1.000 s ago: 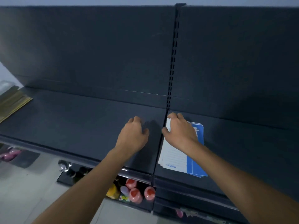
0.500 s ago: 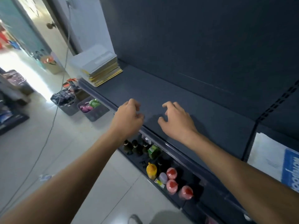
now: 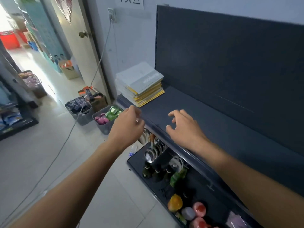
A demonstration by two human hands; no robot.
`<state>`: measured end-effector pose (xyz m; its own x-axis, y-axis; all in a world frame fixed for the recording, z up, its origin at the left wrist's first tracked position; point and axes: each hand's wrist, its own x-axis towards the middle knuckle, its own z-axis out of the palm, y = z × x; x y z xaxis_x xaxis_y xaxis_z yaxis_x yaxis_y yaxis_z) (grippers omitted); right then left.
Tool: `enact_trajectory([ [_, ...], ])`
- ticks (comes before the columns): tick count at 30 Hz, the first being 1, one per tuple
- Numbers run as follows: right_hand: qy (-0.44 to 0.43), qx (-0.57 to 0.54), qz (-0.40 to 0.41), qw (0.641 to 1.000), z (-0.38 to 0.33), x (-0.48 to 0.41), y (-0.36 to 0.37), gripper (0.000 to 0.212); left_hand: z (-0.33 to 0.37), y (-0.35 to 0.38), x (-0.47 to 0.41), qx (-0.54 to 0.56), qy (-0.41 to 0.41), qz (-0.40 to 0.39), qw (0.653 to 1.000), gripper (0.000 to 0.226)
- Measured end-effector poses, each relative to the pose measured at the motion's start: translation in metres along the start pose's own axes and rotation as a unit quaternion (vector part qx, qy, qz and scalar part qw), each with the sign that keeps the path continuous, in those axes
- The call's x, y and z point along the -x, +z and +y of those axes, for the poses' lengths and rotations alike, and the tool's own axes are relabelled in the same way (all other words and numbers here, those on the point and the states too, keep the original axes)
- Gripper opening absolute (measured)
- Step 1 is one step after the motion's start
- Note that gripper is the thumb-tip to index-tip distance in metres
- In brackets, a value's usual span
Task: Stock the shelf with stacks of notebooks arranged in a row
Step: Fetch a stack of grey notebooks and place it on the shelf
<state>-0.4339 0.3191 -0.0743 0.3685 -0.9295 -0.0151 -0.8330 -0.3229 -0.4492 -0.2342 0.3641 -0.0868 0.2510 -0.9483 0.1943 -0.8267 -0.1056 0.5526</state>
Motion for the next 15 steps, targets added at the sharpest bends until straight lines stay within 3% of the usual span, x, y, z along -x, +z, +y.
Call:
enact_trajectory([
  [15,0.023,-0.025,0.005,0.999,-0.048,-0.163,0.002,0.038,-0.053,-0.044,-0.165,0.003,0.064,0.032,0.997,0.025],
])
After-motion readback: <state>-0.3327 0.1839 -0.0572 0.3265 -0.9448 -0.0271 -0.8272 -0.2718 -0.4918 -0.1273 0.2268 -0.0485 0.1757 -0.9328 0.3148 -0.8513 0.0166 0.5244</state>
